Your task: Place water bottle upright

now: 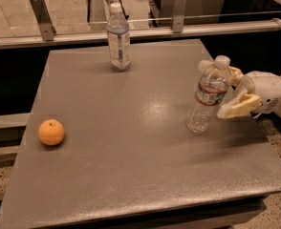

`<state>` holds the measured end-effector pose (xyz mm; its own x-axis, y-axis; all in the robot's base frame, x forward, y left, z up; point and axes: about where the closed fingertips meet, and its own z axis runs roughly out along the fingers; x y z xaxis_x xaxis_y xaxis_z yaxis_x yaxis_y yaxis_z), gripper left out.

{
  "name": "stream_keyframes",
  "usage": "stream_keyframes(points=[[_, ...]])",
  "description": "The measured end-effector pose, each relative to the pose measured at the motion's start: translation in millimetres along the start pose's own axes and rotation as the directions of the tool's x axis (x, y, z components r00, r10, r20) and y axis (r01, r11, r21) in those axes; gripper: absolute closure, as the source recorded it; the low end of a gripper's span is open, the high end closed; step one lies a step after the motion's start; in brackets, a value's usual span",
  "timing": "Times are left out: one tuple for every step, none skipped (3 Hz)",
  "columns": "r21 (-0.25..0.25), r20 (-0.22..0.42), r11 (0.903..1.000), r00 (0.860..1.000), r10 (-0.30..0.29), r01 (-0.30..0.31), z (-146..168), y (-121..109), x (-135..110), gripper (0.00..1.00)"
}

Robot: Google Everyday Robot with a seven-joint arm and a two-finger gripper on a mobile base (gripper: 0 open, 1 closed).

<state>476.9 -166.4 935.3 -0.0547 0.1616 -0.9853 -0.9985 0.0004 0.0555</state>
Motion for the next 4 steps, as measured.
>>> stream_keyframes(points=[[0.008, -0.058, 0.9997, 0.998, -0.024, 0.025, -10, -2, -8, 0.0], [0.033, -0.168, 0.9972, 0.984, -0.061, 0.068, -39, -7, -24, 0.0], [0.09, -0.259, 0.9883, 0.961, -0.097, 0.123, -85, -12, -45, 0.0], [0.162, -0.326, 0.9759, 0.941, -0.087, 0.146, -127, -16, -49, 0.0]])
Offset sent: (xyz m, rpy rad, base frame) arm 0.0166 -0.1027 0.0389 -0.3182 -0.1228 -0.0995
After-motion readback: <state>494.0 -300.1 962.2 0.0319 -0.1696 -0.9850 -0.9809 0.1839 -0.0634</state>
